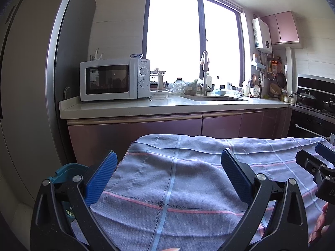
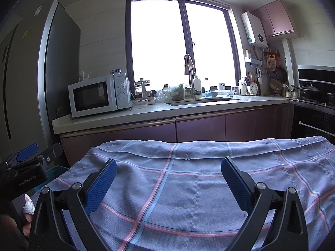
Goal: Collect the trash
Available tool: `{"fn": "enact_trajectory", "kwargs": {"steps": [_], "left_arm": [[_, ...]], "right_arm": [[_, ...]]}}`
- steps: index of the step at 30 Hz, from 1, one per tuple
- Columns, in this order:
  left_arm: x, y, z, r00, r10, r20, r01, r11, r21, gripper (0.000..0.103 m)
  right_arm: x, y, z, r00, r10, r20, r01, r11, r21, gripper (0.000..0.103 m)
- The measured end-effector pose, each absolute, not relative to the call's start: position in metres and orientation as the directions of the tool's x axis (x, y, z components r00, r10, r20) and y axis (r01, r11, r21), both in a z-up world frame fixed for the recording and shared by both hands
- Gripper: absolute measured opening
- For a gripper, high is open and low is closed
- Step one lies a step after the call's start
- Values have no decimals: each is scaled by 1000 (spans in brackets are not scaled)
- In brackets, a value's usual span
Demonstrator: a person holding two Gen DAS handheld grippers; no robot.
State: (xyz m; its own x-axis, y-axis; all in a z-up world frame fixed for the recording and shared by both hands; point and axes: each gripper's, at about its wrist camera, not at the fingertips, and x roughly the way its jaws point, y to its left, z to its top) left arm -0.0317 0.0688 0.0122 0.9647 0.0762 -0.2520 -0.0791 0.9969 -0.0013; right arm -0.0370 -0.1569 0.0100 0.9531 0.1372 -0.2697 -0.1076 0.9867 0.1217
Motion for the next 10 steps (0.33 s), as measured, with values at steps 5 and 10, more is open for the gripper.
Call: {"fn": "enact_trajectory", "kwargs": {"steps": [5,10], "left_arm": [[-15,59,3,939,43,-342,-41,999,14,97],[27,49,-15,866,-6,-501,5,1000,-2,97]], "right_arm": [[-32,-170,9,946,120,-302,-86,989,122,96],[-8,-216,-4,888,31,-459,24,993,113,96]]}}
